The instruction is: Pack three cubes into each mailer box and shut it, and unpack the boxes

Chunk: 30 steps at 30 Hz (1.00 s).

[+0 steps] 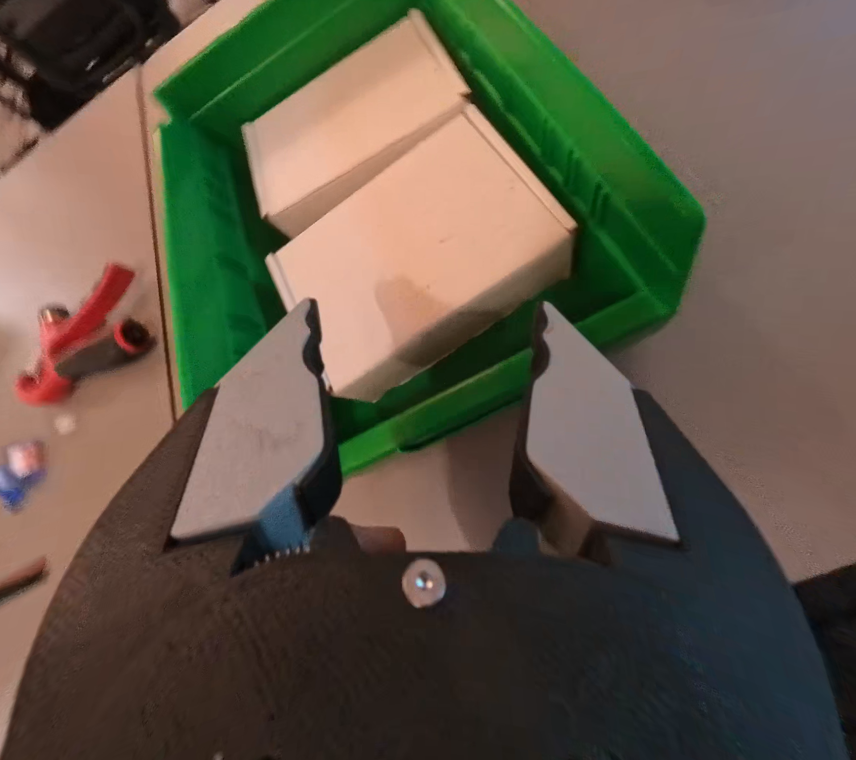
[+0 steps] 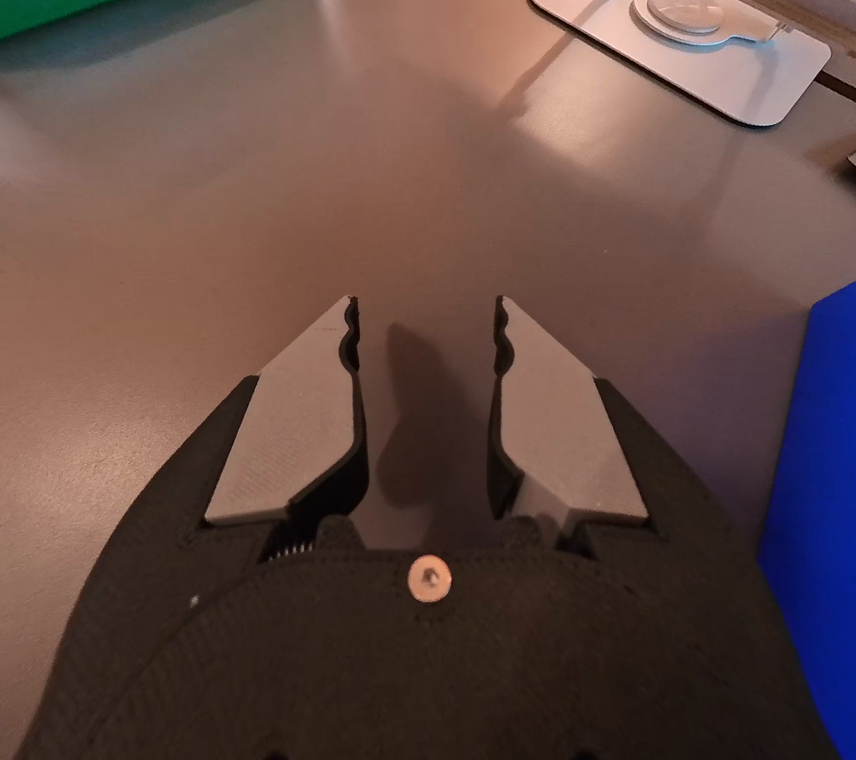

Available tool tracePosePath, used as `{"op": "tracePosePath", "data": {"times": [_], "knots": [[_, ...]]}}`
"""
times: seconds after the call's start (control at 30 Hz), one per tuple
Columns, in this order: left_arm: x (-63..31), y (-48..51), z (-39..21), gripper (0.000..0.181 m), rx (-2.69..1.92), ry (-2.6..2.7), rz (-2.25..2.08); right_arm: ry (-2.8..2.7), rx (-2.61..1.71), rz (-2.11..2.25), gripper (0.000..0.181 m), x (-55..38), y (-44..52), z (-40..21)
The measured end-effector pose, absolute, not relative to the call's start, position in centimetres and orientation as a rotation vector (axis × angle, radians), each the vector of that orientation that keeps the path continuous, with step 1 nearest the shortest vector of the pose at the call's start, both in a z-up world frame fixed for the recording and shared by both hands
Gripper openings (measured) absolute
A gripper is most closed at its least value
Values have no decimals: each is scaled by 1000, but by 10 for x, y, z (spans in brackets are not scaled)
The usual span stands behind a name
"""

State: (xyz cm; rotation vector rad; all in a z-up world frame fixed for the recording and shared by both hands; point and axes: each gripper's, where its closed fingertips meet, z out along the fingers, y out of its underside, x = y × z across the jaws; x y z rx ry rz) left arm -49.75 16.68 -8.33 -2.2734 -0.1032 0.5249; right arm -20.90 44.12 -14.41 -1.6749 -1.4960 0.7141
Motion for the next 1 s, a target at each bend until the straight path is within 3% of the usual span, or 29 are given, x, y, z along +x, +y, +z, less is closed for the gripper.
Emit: {"op": "tracePosePath", "data": {"times": [0.07,0.13,0.47,0.6,1.0], "knots": [[-492,174,-95,95,-2389,153,546,-1498,-1673,712,56,-209,441,-144],[-489,179,-103,85,-2490,356,511,-1500,-1671,709,56,-209,441,-144],[-514,185,-133,87,-2791,762,469,-1499,-1674,719,56,-209,440,-144],[-530,199,-144,93,-2683,890,714,-1496,-1673,723,56,-209,440,-144],[-531,206,-117,65,-2522,992,1010,-1495,-1670,733,55,-209,440,-143]]}}
